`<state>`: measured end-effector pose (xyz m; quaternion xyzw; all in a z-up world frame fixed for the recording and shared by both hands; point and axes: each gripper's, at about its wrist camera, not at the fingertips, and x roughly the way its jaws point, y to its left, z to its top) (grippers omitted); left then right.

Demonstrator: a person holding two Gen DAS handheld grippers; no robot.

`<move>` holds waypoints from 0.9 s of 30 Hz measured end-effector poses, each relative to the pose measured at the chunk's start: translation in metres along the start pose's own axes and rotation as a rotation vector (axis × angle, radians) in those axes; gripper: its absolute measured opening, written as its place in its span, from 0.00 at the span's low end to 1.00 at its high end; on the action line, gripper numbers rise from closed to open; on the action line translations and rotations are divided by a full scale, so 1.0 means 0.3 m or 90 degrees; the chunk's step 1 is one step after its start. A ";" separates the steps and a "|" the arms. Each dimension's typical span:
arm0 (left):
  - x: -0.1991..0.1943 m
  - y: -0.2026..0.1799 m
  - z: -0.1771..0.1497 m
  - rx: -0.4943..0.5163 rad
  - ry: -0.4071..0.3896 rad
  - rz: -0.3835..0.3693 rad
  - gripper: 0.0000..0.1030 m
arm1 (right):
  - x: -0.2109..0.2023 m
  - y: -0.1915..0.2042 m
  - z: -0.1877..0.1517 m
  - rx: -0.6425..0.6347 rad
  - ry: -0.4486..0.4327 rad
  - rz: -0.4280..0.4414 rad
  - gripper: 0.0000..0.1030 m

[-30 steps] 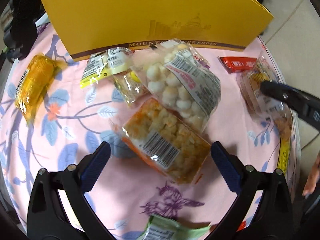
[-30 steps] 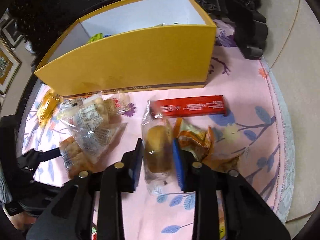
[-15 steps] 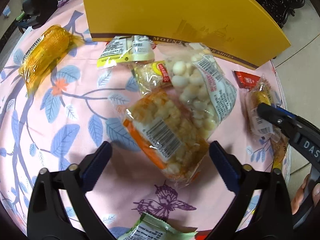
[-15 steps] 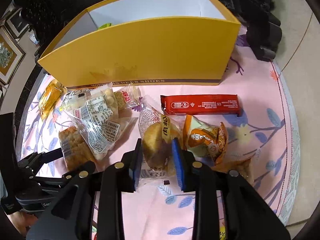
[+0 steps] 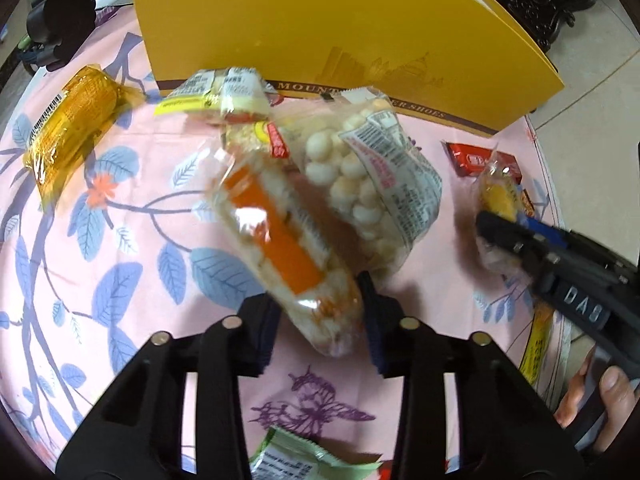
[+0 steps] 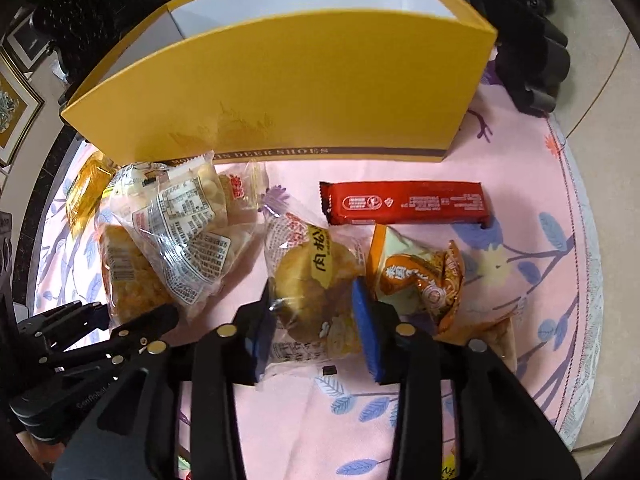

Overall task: Organize snacks
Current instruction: 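Grasp the clear bread bun bag with the right gripper while the left grasps the orange-striped clear bag, then carry the bun bag and orange-striped bag into the yellow box and release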

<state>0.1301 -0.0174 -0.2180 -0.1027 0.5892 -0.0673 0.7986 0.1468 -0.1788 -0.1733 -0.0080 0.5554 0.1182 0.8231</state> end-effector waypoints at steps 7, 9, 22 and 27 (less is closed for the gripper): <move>-0.066 0.016 -0.013 0.034 -0.026 0.006 0.31 | -0.051 -0.046 -0.007 0.031 -0.029 0.021 0.26; -0.091 0.020 -0.015 0.038 -0.035 0.005 0.31 | -0.069 -0.044 -0.011 0.032 -0.040 0.026 0.25; -0.097 0.055 -0.023 0.018 -0.034 -0.008 0.30 | -0.109 0.005 -0.009 0.006 -0.052 0.045 0.25; -0.070 0.106 -0.024 -0.040 -0.019 0.002 0.31 | -0.099 0.009 -0.019 0.004 -0.045 0.047 0.25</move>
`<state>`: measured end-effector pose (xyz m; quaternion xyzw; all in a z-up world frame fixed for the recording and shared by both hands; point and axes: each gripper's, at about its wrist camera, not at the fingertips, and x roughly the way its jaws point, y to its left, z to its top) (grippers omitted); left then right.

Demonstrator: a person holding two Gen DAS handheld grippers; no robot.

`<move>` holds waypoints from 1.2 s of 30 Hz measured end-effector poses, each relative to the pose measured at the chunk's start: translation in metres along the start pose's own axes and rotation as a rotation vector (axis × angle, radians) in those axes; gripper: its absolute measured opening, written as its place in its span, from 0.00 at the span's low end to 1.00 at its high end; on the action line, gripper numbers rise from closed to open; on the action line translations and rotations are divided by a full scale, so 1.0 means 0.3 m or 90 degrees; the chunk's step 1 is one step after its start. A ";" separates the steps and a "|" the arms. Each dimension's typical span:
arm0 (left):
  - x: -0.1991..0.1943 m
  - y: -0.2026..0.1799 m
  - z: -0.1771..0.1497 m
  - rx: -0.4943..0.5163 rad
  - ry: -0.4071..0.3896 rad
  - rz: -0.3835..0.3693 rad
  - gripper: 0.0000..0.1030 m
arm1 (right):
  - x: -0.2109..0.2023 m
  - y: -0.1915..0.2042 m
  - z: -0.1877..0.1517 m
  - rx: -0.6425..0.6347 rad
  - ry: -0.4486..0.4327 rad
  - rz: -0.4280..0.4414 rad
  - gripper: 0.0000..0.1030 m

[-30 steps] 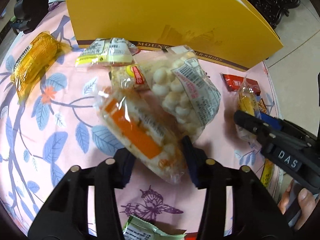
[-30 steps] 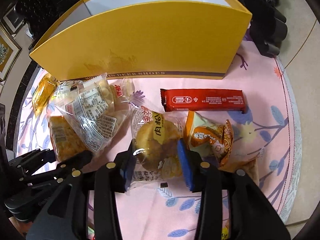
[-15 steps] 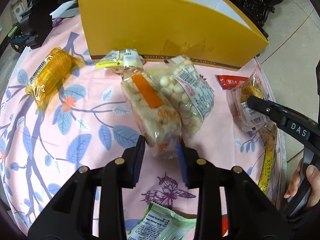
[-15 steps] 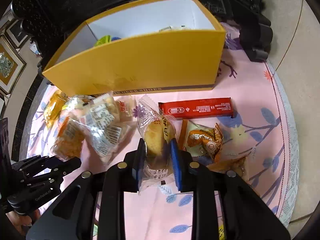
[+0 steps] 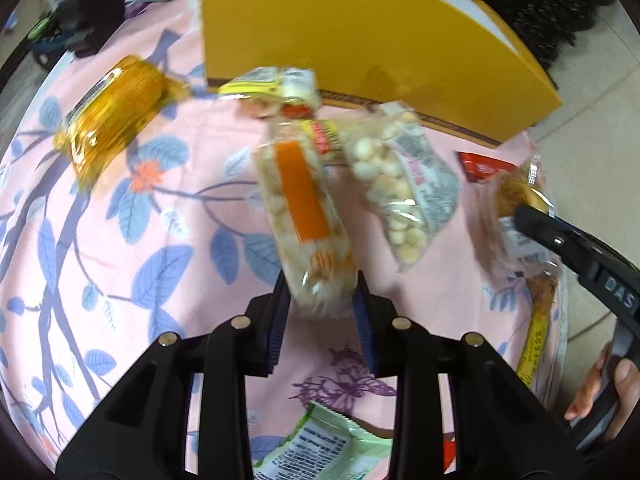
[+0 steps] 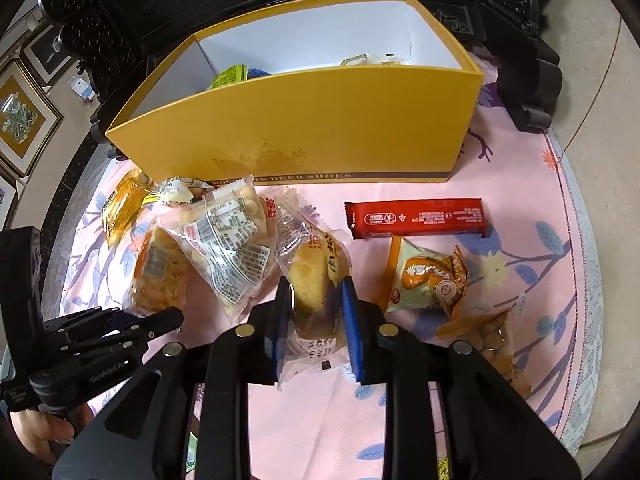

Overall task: Organize snacks
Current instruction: 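Carry the bun bag and orange-striped bag into the yellow box and release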

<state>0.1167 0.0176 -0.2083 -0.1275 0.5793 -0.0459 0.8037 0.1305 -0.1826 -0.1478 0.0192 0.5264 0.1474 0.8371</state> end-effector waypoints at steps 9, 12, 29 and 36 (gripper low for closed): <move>0.012 0.069 0.010 -0.045 0.004 -0.004 0.57 | 0.011 0.004 -0.001 -0.002 0.008 0.002 0.25; 0.030 0.050 0.009 -0.011 0.018 -0.003 0.28 | 0.013 0.008 -0.001 -0.004 0.009 0.002 0.25; -0.147 -0.023 0.040 0.049 -0.051 -0.022 0.28 | -0.054 0.008 0.020 -0.002 -0.023 0.017 0.25; -0.261 -0.052 0.122 0.039 -0.099 -0.037 0.28 | -0.152 0.044 0.070 -0.018 -0.065 0.025 0.25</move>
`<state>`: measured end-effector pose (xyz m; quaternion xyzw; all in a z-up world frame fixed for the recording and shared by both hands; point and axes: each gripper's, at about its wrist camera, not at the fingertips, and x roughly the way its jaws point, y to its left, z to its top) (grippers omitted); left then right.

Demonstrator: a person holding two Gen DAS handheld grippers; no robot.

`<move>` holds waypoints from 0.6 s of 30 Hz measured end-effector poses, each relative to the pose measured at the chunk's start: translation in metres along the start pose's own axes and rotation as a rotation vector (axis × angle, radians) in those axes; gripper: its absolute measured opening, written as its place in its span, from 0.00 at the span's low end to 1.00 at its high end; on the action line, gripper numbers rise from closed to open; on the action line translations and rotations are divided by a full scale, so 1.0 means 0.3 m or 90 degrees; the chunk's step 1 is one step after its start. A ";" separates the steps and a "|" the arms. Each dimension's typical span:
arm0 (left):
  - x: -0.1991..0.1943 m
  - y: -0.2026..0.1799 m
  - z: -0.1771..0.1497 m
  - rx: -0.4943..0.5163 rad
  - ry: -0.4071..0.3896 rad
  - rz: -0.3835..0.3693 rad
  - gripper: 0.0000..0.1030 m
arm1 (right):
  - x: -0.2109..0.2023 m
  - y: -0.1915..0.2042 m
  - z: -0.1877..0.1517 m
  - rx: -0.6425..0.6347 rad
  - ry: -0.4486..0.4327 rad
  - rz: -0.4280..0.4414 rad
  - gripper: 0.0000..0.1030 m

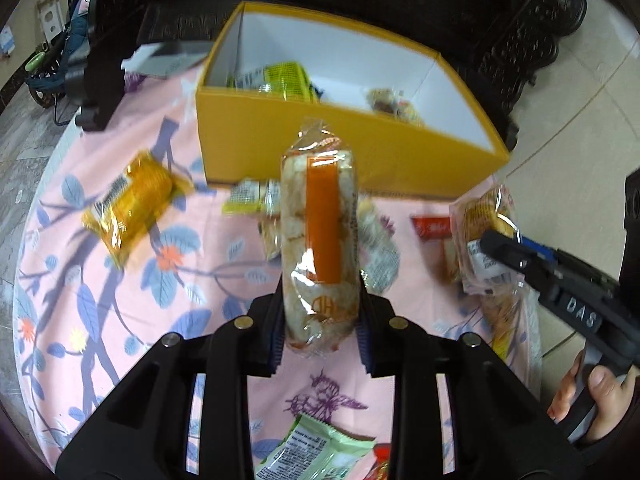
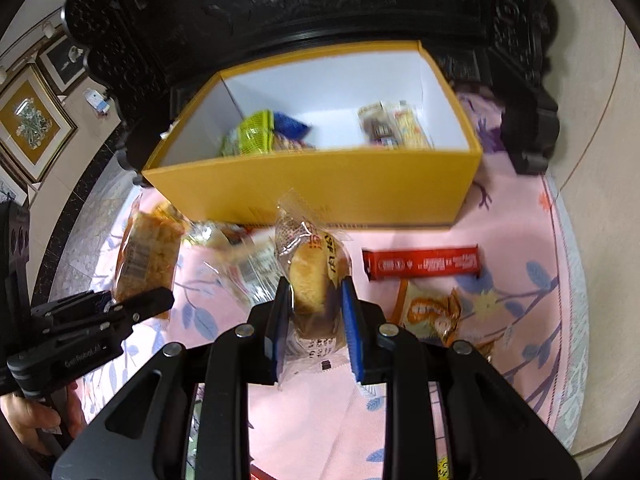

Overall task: Organize snacks
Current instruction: 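Carry the bun bag and orange-striped bag into the yellow box and release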

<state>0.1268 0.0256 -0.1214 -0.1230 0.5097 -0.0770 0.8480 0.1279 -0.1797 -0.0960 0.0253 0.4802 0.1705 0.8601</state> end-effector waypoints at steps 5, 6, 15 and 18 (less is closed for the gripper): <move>-0.036 -0.009 0.097 -0.005 -0.036 -0.002 0.28 | -0.065 0.027 0.079 -0.008 -0.038 0.011 0.25; -0.032 -0.025 0.119 -0.004 -0.041 0.000 0.28 | -0.072 0.029 0.099 -0.009 -0.045 0.014 0.25; -0.028 -0.112 0.376 0.028 -0.087 0.025 0.28 | -0.074 0.038 0.336 0.002 -0.094 0.017 0.25; -0.024 -0.132 0.455 0.035 -0.099 0.034 0.28 | -0.064 0.030 0.407 0.003 -0.104 0.008 0.25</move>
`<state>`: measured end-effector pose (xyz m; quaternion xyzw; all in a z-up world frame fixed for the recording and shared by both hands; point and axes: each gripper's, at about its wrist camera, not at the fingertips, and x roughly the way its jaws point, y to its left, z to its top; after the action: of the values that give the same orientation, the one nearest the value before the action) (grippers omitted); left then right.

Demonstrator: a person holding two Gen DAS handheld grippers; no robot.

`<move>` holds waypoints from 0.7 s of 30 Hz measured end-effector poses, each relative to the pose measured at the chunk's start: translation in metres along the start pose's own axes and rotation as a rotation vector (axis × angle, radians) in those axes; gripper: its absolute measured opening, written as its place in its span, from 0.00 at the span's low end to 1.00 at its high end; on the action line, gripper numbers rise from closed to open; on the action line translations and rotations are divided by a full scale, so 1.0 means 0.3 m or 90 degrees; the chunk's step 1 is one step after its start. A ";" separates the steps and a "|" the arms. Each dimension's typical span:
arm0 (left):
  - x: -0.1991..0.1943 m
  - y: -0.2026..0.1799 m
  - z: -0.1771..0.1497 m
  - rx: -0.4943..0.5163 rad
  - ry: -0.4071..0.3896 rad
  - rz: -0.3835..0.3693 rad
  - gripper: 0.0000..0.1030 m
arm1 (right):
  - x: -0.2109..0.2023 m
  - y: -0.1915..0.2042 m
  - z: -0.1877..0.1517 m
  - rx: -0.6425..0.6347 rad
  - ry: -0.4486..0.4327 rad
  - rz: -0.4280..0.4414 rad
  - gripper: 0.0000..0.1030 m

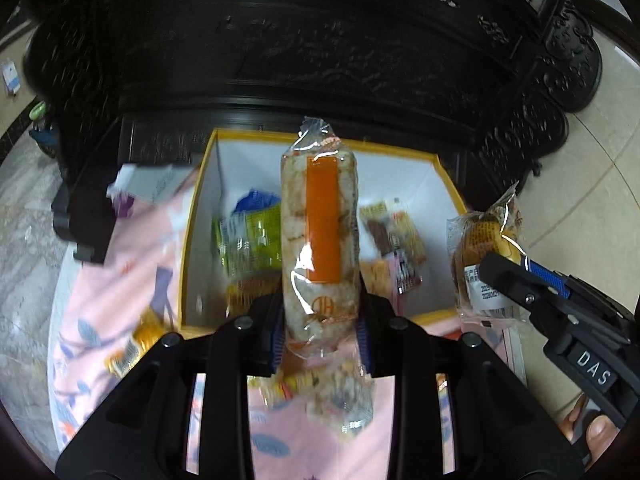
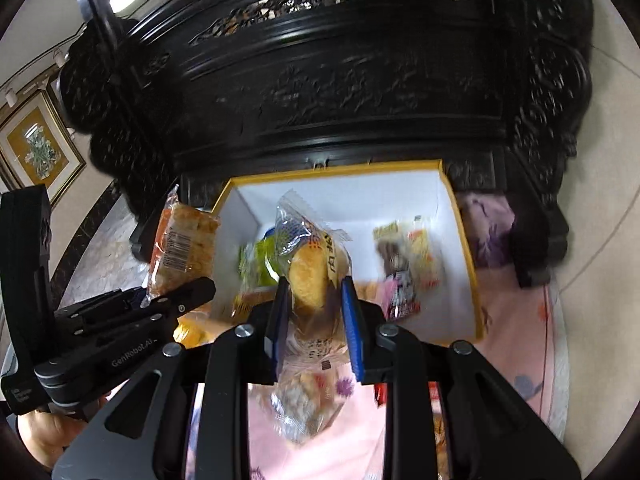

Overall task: Organize snacks
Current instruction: 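Carry the bun bag and orange-striped bag into the yellow box and release, then withdraw both grippers from the box back over the snacks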

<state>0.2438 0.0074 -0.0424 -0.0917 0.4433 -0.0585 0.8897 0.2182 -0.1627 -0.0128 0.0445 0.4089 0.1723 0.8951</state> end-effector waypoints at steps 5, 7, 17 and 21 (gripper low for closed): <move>0.014 -0.012 0.086 0.009 -0.009 0.006 0.28 | 0.015 -0.011 0.061 -0.004 -0.006 -0.009 0.25; 0.024 -0.013 0.101 0.010 -0.008 0.008 0.28 | 0.022 -0.014 0.075 -0.005 -0.006 -0.011 0.25; 0.049 0.018 0.178 -0.012 -0.031 0.041 0.87 | 0.073 -0.046 0.133 -0.002 0.006 -0.060 0.69; 0.017 0.048 0.175 -0.019 -0.034 0.037 0.88 | 0.047 -0.068 0.123 -0.001 0.020 -0.055 0.69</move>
<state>0.2890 0.0263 -0.0184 -0.0935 0.4229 -0.0234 0.9010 0.2599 -0.1748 -0.0029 0.0230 0.4245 0.1343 0.8951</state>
